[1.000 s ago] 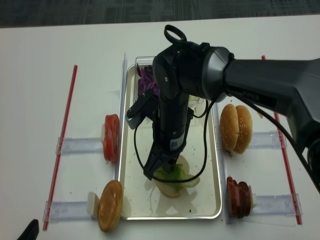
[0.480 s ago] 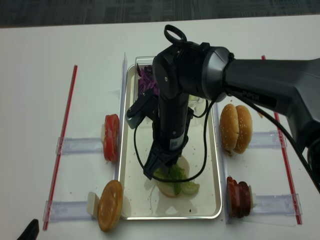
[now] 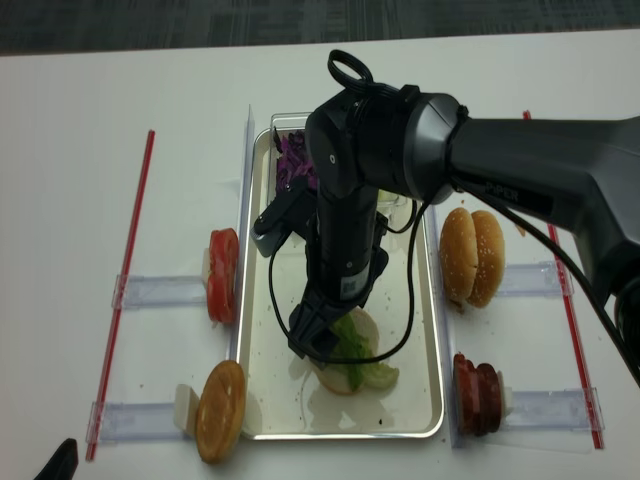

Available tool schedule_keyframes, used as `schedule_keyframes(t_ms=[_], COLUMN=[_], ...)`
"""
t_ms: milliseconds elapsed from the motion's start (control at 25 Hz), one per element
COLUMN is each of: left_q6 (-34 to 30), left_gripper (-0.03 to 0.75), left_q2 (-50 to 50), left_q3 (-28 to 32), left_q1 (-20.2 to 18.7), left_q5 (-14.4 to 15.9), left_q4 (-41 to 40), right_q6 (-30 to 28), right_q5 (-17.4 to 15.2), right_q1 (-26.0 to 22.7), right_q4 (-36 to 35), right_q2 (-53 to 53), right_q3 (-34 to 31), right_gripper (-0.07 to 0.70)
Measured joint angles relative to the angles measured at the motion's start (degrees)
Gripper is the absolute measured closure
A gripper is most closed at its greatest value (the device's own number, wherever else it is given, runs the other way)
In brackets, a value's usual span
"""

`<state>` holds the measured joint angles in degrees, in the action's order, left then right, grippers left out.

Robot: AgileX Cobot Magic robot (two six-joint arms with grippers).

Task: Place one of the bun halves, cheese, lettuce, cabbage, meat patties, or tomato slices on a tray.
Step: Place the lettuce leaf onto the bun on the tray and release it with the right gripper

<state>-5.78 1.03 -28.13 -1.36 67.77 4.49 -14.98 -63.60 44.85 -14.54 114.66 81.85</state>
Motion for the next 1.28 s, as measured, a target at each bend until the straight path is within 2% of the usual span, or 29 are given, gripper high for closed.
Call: schedule_keyframes(t_ms=[280,600,840,1080,1280], left_q6=[0.00,0.00,0.00,0.00,0.00], left_gripper=[0.161,0.161,0.161,0.161,0.161], left_q2=[0.00,0.00,0.00,0.00,0.00], left_q3=[0.00,0.00,0.00,0.00,0.00], left_q1=[0.00,0.00,0.00,0.00,0.00], left_q5=[0.00,0.00,0.00,0.00,0.00], left_q4=[0.00,0.00,0.00,0.00,0.00], right_q6=[0.25,0.25,0.52,2.02,3.17], right_q5=[0.00,-1.74,-5.07,-5.96,-6.19], right_q1=[0.00,0.00,0.00,0.00,0.00], right_q4=[0.22,0.22,1.60,5.50,5.84], right_q2=[0.00,0.00,0.10,0.10,0.10], right_q3=[0.00,0.13,5.18,10.44,11.48], right_gripper=[-0.009,-0.009,-0.009,-0.009,-0.009])
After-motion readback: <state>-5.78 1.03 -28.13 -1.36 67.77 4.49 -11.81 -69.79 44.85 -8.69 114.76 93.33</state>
